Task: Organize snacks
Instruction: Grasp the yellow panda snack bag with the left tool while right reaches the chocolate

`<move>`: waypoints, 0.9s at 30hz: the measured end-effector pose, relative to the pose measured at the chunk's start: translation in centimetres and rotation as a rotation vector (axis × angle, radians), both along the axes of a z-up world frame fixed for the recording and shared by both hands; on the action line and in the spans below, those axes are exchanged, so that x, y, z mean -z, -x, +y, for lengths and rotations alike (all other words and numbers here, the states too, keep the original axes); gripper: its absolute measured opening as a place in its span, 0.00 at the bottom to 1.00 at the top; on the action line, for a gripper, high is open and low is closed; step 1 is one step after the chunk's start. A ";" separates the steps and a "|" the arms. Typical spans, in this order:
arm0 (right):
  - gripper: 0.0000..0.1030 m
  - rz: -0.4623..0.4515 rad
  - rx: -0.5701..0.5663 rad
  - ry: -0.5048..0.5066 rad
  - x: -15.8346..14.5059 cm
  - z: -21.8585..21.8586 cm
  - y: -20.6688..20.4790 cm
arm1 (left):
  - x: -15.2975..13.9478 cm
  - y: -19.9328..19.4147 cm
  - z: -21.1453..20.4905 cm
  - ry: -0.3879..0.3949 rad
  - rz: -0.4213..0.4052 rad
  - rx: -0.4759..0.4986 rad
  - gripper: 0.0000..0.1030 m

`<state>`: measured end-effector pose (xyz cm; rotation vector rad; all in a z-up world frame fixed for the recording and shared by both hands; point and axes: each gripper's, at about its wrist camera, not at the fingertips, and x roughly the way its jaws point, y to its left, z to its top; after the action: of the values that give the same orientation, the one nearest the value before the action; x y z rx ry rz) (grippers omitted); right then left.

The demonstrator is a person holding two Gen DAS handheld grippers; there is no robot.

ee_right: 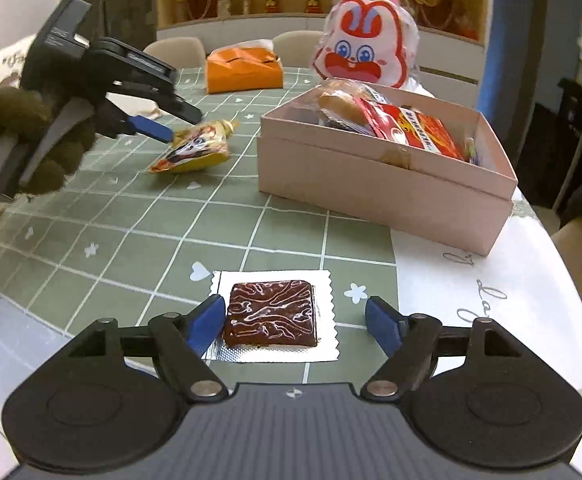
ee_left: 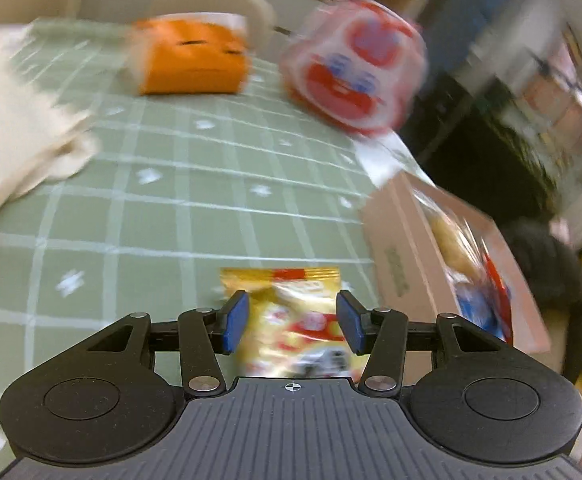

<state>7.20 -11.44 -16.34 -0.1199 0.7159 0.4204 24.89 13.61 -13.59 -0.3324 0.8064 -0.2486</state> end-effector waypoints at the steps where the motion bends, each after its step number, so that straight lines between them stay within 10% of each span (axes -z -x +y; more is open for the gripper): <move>1: 0.76 -0.001 0.000 -0.013 0.0 -0.2 0.0 | 0.0 -0.2 -1.3 -0.051 -0.012 0.048 0.53; 12: 0.81 0.032 0.034 -0.110 0.1 -1.6 -0.3 | 1.4 4.6 -9.2 -0.588 -0.134 0.383 0.59; 18: 0.82 0.036 0.036 -0.123 0.1 -1.8 -0.3 | 0.4 8.1 -7.4 -0.460 -0.114 0.398 0.59; 27: 0.83 0.031 0.062 -0.099 0.1 -1.6 -0.2 | 0.5 9.6 -6.9 -0.464 -0.130 0.285 0.60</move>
<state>7.37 -13.07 -16.46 0.0017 0.7262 0.3986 15.33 6.68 -14.12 0.2350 0.7570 -0.3364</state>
